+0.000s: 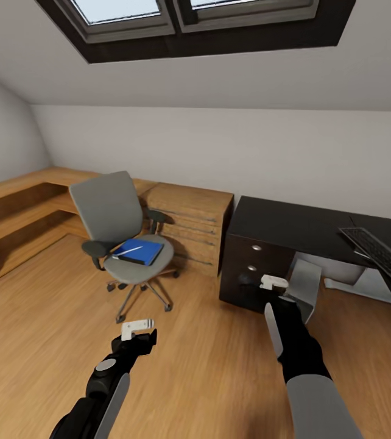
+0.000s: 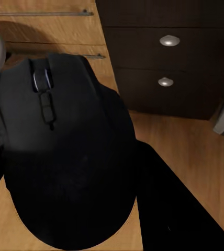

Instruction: In the bedroom, organize the workspace by keeping the computer under the desk, ensuring the monitor is on the desk, placing the keyboard on the desk next to the monitor, placing the mouse on the desk next to the keyboard, moving the folder from the swivel chair onto the desk next to the mouse, stacking the notebook on top of the folder with the pen on top of the notebook, and positioning the swivel chair next to the desk.

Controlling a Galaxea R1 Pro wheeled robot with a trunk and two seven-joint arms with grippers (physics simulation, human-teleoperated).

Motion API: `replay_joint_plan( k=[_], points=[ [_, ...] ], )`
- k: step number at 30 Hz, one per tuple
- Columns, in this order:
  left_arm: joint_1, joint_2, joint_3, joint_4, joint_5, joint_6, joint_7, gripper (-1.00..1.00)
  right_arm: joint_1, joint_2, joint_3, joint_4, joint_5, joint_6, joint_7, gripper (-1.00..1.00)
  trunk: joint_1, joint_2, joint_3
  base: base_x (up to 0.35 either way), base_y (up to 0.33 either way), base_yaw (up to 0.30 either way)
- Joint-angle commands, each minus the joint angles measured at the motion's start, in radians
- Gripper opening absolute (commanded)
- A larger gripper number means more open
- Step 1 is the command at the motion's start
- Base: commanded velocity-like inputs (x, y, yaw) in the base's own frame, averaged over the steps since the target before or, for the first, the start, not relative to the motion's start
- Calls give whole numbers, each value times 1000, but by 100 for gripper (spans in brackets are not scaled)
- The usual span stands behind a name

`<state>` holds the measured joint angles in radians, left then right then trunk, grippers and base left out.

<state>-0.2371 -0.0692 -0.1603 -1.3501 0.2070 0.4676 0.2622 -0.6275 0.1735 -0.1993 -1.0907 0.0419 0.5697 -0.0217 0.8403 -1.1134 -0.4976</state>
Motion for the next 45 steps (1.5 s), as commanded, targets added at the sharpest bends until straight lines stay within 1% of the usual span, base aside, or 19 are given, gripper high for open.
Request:
replay_joint_plan(
  k=[1, 4, 6, 8, 15, 19, 27, 37, 41, 42, 45],
  points=[
    [-1, 0, -2, -1, 10, 3, 9, 100, 0, 1, -2, -3, 0, 6, -1, -100, 1, -1, -1, 327, 0, 0],
    [-1, 0, -2, -1, 11, 3, 9, 100, 18, 1, -1, -43, -1, 1, 0, -100, 1, -1, -1, 327, 0, 0],
    [0, 0, -2, -1, 11, 3, 9, 100, 41, 1, 1, -77, -2, 0, 0, -100, 1, -1, -1, 327, 0, 0],
    [-1, 0, -2, -1, 11, 3, 9, 100, 44, 1, 2, -82, -2, -2, 0, -100, 1, -1, 1, 323, 0, 0],
    [-1, -1, -2, -1, 11, 6, 9, 100, 46, 1, 2, -85, -2, -4, 0, -100, 1, -1, 11, 280, -11, 0],
    [-1, -1, -3, 0, 11, 7, 9, 100, 46, 1, 1, -86, -2, -4, 0, -100, 1, -1, 17, 229, -132, 0],
    [-1, -1, -7, 10, 11, 8, 9, 100, 46, 1, 1, -85, -2, -4, 0, -100, 1, -1, 29, 75, -74, 0],
    [-1, -3, -7, 10, 11, 8, 9, 100, 46, 1, 3, -83, -3, -5, 0, -100, 1, -1, 45, 300, -1, 0],
    [-1, -8, -8, 11, 10, 8, 9, 100, 46, 1, -1, -81, -3, -11, 0, -100, 1, -1, 48, 320, 0, 0],
    [-1, -9, -31, 11, 10, 8, 10, 100, 46, 1, -4, -81, -47, -11, 2, -100, 1, -1, 48, 320, 0, 0],
    [-1, -9, -34, 11, 10, 8, 10, 100, 46, 1, -4, -78, -57, -12, 5, -100, 1, -1, 48, 320, 0, 0]
  ],
)
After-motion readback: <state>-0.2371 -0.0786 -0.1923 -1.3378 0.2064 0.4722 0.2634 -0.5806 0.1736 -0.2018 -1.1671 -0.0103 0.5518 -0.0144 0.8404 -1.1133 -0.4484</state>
